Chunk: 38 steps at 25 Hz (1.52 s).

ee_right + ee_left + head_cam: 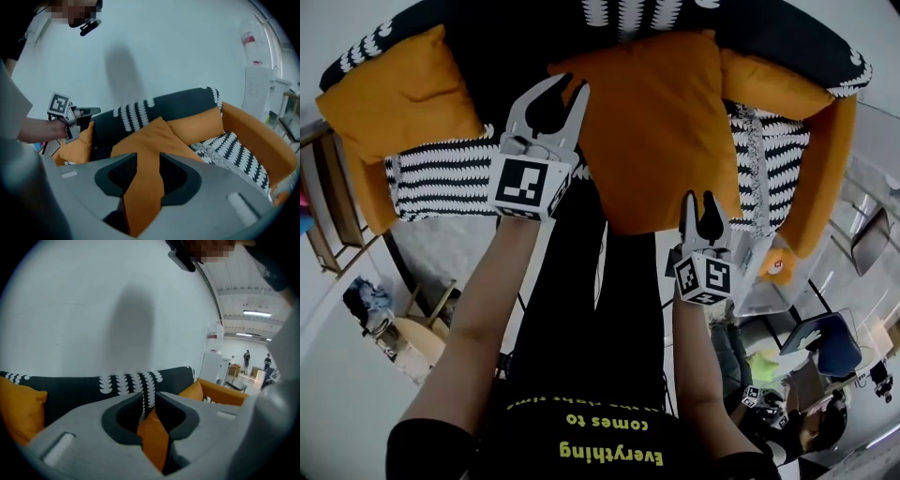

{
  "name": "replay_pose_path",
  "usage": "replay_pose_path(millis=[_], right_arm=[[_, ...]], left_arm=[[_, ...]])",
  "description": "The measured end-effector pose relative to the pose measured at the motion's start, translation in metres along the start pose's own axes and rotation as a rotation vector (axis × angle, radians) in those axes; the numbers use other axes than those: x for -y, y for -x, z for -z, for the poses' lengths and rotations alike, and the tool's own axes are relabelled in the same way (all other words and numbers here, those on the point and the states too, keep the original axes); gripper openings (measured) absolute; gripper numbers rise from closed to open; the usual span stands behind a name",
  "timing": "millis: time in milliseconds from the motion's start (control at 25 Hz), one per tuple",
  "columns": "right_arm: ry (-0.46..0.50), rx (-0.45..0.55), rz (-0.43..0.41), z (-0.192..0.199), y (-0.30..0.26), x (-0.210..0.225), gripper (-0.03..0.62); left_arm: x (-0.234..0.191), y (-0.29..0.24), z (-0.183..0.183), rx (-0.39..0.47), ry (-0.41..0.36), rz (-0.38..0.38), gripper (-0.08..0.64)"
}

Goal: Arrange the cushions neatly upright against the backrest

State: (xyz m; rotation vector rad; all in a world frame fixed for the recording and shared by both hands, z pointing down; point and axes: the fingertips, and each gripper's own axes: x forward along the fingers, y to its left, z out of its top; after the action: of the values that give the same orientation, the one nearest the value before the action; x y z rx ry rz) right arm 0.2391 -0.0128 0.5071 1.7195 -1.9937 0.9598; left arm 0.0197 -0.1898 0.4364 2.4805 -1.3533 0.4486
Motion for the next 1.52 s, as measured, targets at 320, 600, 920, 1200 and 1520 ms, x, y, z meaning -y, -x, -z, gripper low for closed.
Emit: replay_pose_path(millis=[320,600,920,1200,1520], right_arm=[[-0.033,-0.191,0.190,0.104,-0.013,0.059,0.334],[0.026,-0.314,0.175,0.139,-0.056,0.075,0.364],[0.000,-0.334,0.138,0.150,-0.060,0.081,0.345],[-0.025,-0.343,0.137,0.132,-0.053,0.075,0.146],[-0.103,-0.263,0.095,0.125,-0.048,0.080,0.020]], left_arm=[[0.032,-0.067,0.063,-0.076,-0.037,0.201,0.129],[0.044,-0.109,0.122,-0.228,-0.111,0.259,0.319],[0.057,-0.143,0.174,-0.378,-0.253,0.311,0.483],[0.058,-0.126,0.165,-0.362,-0.362,0.270,0.270],[0.053,-0.104,0.151,-0.274,-0.341,0.170,0.005]])
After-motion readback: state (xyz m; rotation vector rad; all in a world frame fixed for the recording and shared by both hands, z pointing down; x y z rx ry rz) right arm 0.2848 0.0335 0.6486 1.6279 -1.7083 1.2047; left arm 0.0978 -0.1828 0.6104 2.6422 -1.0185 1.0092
